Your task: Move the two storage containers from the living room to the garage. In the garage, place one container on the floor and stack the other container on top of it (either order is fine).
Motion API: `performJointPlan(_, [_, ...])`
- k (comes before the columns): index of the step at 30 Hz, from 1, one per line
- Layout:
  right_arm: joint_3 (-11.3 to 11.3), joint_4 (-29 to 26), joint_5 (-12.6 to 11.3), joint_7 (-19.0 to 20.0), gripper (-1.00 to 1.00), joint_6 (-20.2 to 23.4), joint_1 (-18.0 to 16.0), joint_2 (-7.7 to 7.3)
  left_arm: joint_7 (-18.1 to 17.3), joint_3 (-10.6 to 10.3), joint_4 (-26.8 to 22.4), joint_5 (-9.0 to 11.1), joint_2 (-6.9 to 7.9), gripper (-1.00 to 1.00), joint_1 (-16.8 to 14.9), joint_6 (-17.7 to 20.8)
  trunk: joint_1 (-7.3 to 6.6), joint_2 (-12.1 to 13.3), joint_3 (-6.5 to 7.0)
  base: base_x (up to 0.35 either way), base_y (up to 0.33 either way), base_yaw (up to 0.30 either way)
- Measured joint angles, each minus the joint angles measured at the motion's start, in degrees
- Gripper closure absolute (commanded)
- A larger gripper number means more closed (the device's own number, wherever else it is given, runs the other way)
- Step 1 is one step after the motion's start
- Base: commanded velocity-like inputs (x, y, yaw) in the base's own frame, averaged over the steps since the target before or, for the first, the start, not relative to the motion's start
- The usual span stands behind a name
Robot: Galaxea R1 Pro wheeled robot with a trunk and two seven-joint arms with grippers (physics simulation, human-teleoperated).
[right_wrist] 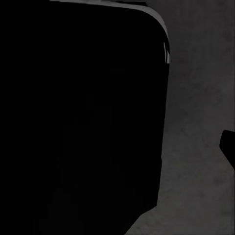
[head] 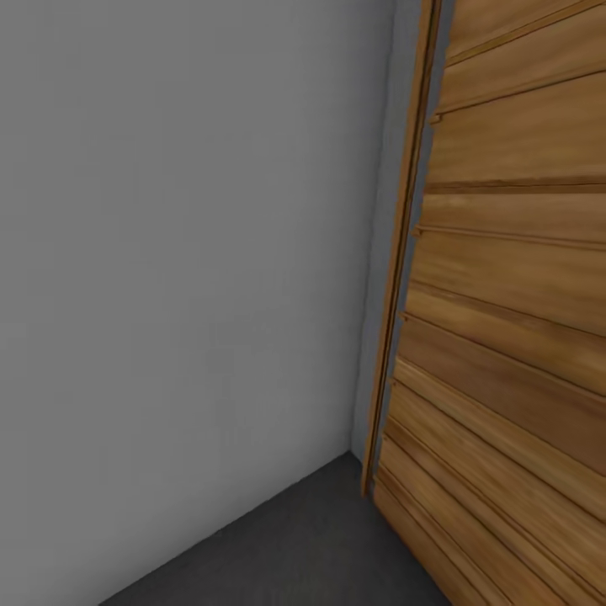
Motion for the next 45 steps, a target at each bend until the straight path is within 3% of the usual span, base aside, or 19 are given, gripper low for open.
performJointPlan(45, [-0.37, 0.09, 0.01, 0.0, -1.0, -1.64, 0.0, 0.08, 0.0, -0.13, 0.01, 0.02, 0.32, -1.0, 0.0, 0.01, 0.0, 0.0, 0.75, 0.0, 0.0, 0.288])
